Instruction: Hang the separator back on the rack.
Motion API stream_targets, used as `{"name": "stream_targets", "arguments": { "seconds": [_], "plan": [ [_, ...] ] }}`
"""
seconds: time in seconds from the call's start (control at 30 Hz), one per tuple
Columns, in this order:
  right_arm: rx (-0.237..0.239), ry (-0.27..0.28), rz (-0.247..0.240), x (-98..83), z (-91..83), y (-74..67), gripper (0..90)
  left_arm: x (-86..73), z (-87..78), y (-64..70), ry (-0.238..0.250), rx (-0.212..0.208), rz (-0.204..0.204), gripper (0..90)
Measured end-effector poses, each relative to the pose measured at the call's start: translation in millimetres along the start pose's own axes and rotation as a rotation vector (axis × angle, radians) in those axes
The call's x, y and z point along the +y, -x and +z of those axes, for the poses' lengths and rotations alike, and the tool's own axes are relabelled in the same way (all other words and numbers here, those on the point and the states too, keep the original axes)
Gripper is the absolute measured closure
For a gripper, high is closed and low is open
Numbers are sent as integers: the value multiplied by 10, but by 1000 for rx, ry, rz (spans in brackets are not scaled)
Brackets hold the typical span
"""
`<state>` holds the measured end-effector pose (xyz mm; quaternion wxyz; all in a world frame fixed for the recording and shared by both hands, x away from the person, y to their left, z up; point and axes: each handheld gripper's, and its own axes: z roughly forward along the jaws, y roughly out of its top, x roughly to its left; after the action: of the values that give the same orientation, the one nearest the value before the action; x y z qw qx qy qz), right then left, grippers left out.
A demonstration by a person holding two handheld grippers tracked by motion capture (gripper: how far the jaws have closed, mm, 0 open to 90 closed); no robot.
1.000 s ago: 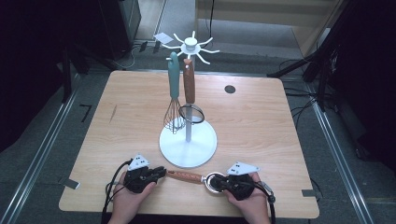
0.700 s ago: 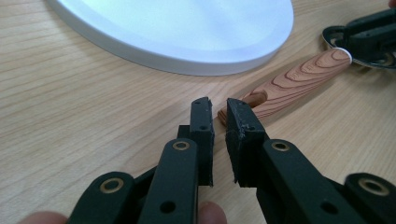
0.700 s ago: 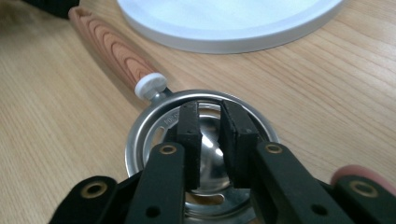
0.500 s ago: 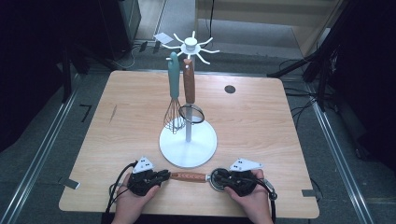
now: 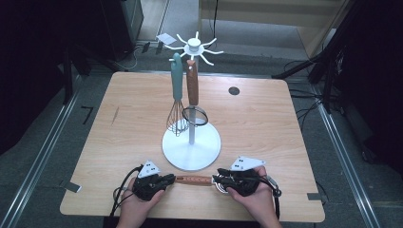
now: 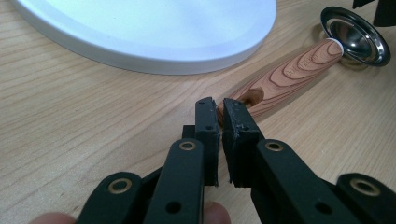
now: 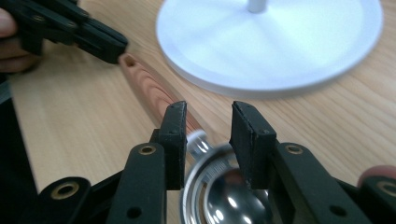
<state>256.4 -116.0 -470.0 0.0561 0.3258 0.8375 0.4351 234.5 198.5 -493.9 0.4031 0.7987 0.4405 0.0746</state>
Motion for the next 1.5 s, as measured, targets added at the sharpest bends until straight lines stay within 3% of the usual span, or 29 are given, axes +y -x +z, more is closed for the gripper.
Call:
{"name": "stream_targets", "arguments": {
  "seconds": [0.2,0.33,0.43,0.53,0.63,0.83,1.0,1.23,1.43,1.5],
  "plan": [
    [38,-112,-142,172,98,-38,677,3,-25,-11,10,-12,-5,829],
    [64,-194,-206,234,181,-59,682,5,-126,-78,44,-13,-15,787],
    [78,-239,-246,273,226,-46,679,-4,-240,-192,73,-1,-29,766],
    [108,-289,-270,319,255,-16,677,-21,-379,-345,98,41,-34,756],
    [130,-360,-319,372,302,5,669,-52,-552,-558,138,82,-86,749],
    [117,-492,-399,482,412,-41,652,-137,-805,-920,197,158,-182,748],
    [127,-556,-451,514,511,-98,621,-181,-917,-1086,217,200,-218,727],
    [120,-643,-486,547,593,-156,643,-222,-1000,-1205,231,220,-246,702],
    [73,-735,-552,612,666,-248,673,-227,-1010,-1224,235,224,-250,694],
    [63,-777,-548,636,697,-295,692,-228,-1011,-1225,235,224,-251,692]
  ]
}}
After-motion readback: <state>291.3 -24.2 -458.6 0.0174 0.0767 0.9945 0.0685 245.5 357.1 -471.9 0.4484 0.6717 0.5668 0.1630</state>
